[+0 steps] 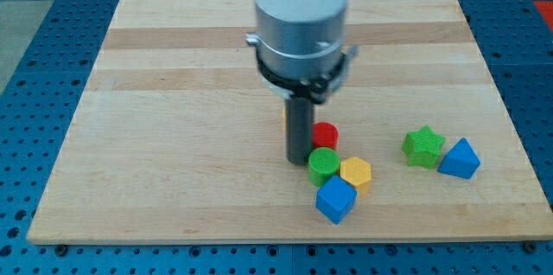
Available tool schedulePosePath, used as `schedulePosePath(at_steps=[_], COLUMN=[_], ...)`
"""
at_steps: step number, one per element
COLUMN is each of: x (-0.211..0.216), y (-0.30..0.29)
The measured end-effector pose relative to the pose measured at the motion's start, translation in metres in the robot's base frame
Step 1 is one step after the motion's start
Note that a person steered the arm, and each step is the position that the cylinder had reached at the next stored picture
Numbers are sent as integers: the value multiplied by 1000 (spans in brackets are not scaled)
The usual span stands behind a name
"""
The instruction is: Move the yellow heart diagonally to the red star
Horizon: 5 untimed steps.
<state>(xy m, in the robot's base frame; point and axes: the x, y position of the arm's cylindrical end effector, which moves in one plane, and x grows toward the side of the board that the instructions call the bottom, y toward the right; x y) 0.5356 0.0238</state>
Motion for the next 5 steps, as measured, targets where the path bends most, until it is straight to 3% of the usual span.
schedulePosePath(at_steps=[1, 2, 4, 5], x=[9, -29, -53, -54], y=[29, 25, -50, -35])
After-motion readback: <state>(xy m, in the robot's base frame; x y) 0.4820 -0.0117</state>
